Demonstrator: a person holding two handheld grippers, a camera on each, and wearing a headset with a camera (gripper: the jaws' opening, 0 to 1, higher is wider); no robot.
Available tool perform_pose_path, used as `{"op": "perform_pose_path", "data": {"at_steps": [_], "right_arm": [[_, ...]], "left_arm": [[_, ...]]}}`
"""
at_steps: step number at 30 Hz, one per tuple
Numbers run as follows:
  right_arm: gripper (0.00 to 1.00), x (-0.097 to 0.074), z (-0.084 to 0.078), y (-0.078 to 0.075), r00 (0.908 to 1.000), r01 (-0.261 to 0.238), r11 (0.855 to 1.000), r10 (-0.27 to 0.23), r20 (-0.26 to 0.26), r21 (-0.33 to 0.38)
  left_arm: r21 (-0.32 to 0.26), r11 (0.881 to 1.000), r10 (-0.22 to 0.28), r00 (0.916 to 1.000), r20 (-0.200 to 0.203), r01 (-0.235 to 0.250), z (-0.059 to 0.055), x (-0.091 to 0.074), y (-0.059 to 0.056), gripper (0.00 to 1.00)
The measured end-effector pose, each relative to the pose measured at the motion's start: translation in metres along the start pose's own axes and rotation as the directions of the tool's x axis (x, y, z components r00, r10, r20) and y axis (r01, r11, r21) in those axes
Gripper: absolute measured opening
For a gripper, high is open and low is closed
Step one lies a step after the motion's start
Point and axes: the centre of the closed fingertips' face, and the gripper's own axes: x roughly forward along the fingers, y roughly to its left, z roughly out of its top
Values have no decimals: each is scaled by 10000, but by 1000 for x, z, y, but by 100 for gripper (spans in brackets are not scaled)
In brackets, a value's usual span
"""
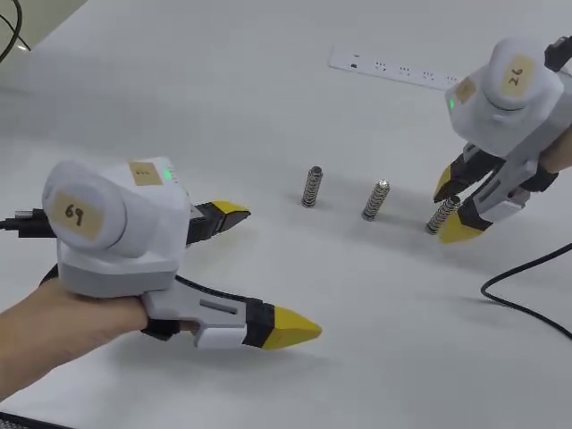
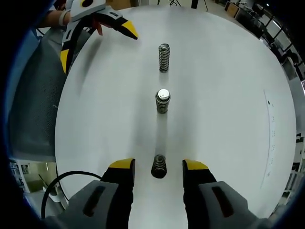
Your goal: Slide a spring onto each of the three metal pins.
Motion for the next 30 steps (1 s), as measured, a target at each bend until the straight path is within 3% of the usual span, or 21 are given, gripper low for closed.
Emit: {"op": "perform_pose_path", "data": {"at_steps": [3,7,14,17,19,21,23,26,30], "right_arm": [[52,-1,6,2,9983,9,9994,-28,578,340],[69,-1,7,2,9954,310,9983,-353,888,496],[79,-2,15,7,9821,431,9941,-604,1786,991],[85,-3,23,11,9661,395,9924,-676,2492,1162],[94,-5,28,9,9505,697,9903,-1026,2931,1205],[99,-7,28,8,9418,814,9856,-1248,3121,1482],[100,-8,30,10,9308,730,9827,-1284,3421,1702],[100,-9,27,14,9265,771,9788,-1406,3490,1896],[100,-13,27,22,9049,820,9667,-1741,3883,2423]], "left_arm": [[0,10000,5,10000,22,-5,0,0,0,91],[17,10000,17,10000,71,-18,2,-1,1,91],[75,10000,63,9998,165,-64,5,-1,0,92],[114,9999,88,9998,190,-90,6,-1,1,92],[122,9999,102,9997,207,-105,7,-1,1,92],[132,9998,114,9996,251,-117,8,-1,1,92],[165,9998,103,9997,237,-107,9,-2,0,93],[169,9998,120,9996,269,-125,10,-2,1,93],[201,9997,151,9994,327,-157,13,-4,1,93]]}}
